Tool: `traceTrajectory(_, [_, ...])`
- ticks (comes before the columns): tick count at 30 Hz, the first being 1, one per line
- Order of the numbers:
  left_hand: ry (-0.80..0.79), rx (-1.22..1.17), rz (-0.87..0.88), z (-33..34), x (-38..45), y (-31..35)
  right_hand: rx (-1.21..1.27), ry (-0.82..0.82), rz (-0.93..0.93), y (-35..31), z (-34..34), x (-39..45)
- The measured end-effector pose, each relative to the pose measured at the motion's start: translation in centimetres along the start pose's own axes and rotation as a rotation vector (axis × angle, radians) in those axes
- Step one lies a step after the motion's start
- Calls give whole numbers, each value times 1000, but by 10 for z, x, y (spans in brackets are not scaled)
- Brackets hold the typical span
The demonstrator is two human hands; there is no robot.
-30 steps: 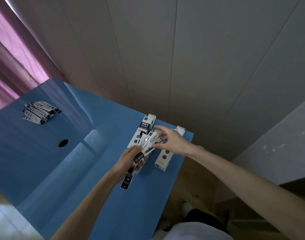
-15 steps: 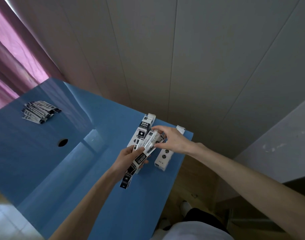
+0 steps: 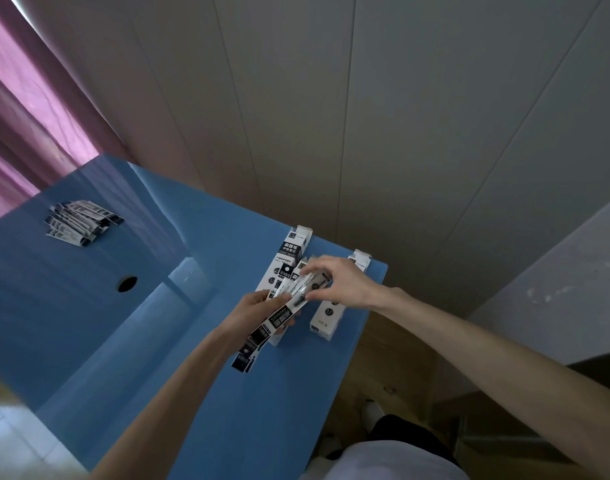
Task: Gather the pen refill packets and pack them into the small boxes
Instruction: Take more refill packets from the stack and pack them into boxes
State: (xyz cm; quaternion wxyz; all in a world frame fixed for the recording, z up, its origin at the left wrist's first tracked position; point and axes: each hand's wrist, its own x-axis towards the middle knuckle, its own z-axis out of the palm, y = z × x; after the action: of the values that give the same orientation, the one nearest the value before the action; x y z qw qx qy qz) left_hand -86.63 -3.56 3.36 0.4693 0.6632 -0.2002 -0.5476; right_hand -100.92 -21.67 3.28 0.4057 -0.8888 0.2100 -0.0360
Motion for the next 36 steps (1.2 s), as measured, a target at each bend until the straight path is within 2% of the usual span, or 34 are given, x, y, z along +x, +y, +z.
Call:
traceTrajectory(9, [-98,-42,-55,-7,-2,4,120,11,49,14,-1,-1])
traceTrajectory(14, [-4,-39,-67,-17,0,4,131,106,48,23,-5,-7])
traceTrajectory(19, [15,43,4,-21,3,3,-104,157,-11,19,-5,-12])
traceTrajectory(23, [26,-55,-35,-14,9,6,-508,222,-267,21,2,-13])
traceTrajectory(26, [48,-114,-67,-7,13,11,-687,256,-371,30,11,-13])
traceTrajectory(30, [71,-136,-77,-2,19,17,-745,362,-415,35,17,-16])
traceTrajectory(36, [60,-109,-69,10,26,21,-721,420,-493,32,26,-17])
